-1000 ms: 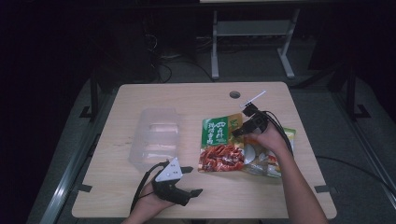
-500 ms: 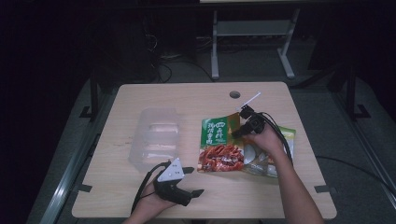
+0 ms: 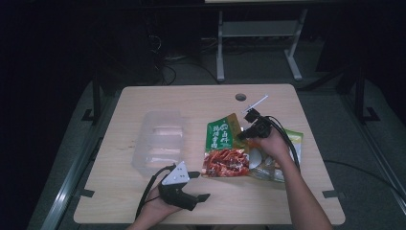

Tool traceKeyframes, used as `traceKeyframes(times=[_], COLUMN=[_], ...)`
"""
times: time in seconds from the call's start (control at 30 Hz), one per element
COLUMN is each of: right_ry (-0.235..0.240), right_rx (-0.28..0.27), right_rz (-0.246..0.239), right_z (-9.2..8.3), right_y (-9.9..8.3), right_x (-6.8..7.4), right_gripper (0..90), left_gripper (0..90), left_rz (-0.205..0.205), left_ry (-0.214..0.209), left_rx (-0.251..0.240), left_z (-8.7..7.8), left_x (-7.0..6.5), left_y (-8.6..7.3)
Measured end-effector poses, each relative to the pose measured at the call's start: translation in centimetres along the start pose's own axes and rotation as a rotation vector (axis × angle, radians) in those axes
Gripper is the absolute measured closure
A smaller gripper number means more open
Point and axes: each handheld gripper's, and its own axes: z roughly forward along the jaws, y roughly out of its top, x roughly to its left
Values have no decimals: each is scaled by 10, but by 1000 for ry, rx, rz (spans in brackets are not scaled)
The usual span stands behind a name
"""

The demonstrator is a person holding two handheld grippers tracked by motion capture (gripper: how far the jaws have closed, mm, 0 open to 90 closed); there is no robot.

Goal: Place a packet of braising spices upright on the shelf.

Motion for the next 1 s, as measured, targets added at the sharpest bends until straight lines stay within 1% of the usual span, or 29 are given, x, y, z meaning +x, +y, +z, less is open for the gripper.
traceKeyframes(times=[0.07,0.1,0.13,0.23,0.27,0.33,0.37,0.43,0.53,0.57,0.6,0.63,0.67,0.7,0.73,0.77,0.8,0.83,0.87,0.9,0.93,0.97,1.0], right_ry=[13,13,14,7,7,10,10,13,7,7,12,20,12,25,25,24,22,22,22,28,24,24,19], right_rx=[-23,-23,-32,-57,-72,-96,-96,-125,-156,-156,-201,-210,-226,-237,-237,-258,-269,-285,-297,-311,-320,-320,-330], right_rz=[8,8,4,-13,-31,-43,-43,-64,-103,-103,-131,-125,-153,-153,-153,-177,-195,-210,-215,-228,-238,-238,-249], right_z=[-4,-4,-7,-13,-17,-24,-24,-33,-43,-43,-51,-53,-56,-59,-59,-65,-69,-73,-76,-79,-82,-82,-84], right_y=[-3,-3,-5,-6,-6,-6,-6,-6,-8,-8,-12,-14,-16,-19,-19,-23,-25,-27,-29,-33,-35,-35,-41], right_x=[0,0,2,9,11,18,18,27,35,35,41,44,45,48,48,53,55,58,61,64,66,66,68], right_gripper=[900,900,900,900,900,900,900,900,900,900,900,900,900,900,900,900,900,900,900,900,900,900,900], left_gripper=[219,219,219,219,219,219,218,215,202,196,194,194,193,193,193,194,195,195,195,195,193,190,183], left_rz=[-6,-6,-15,-18,-35,-33,-33,-38,-46,-46,-56,-56,-75,-92,-92,-102,-108,-108,-113,-126,-135,-135,-136], left_ry=[1,1,4,6,5,13,13,18,48,48,58,58,73,74,74,73,86,86,104,117,123,123,159], left_rx=[-4,-4,-8,-7,-20,-17,-17,-23,-29,-29,-34,-34,-37,-43,-43,-58,-61,-61,-66,-68,-69,-69,-58], left_z=[0,0,1,0,2,3,3,5,6,6,8,8,11,14,14,17,20,20,24,27,29,29,33], left_x=[0,0,0,2,4,5,5,6,10,10,12,12,14,14,14,15,16,16,18,20,22,22,25], left_y=[1,1,2,3,4,6,6,9,14,14,15,15,17,18,18,20,22,22,24,25,26,26,27])
